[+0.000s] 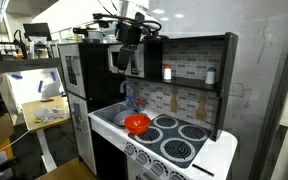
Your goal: Open the microwave
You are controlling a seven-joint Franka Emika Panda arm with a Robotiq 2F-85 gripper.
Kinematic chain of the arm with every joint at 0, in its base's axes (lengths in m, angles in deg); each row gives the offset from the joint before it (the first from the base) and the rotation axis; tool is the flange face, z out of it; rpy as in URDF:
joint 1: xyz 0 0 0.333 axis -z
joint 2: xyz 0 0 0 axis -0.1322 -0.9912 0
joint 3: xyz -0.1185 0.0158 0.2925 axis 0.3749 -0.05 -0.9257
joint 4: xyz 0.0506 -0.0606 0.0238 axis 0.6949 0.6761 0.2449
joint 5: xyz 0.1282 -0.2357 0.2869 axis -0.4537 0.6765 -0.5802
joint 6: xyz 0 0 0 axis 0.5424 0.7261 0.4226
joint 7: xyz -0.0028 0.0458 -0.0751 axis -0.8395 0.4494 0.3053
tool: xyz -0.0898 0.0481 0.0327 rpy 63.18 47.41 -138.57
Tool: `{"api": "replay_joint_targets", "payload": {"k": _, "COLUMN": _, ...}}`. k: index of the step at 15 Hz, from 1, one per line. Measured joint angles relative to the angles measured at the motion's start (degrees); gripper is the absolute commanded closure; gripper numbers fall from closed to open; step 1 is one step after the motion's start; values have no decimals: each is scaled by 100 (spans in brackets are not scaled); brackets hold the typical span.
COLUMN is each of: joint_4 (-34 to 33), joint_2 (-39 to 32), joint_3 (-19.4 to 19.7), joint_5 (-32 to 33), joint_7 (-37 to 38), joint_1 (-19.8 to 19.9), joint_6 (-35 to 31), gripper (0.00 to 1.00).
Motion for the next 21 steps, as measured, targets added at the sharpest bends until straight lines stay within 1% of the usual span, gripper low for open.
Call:
{"api": "replay_joint_targets", "payload": {"k": 6, "joint_4": 0, "joint_2": -50, "joint_3": 201, "joint_5": -1026, "joint_7": 961, "joint_1": 180, "joint_6": 65, "gripper": 0}}
{"api": "replay_joint_targets", "payload": {"k": 11, "joint_4": 11, "joint_2": -252, "joint_3": 365, "joint_5": -2063, "joint_7": 1508, "joint_1": 363, "joint_6": 26, "gripper": 0}}
{"api": "replay_joint_targets", "payload": {"k": 16, "joint_4": 29, "joint_2": -405, "joint_3": 412, "joint_5": -3409, "joint_7": 1916, "joint_1": 428, "joint_6": -210, "gripper": 0}}
{"api": "replay_joint_targets", "payload": {"k": 19, "joint_4": 90, "joint_2": -481, "joint_3": 413, "joint_5": -4258, "joint_7": 1975, "joint_1": 436, "joint_6": -390, "gripper": 0}}
{"api": "replay_joint_targets", "payload": {"k": 21, "joint_4": 133, "joint_2": -512, "joint_3": 413, "joint_5": -4651, "joint_7": 1963, "joint_1": 441, "joint_6": -410, "gripper": 0}}
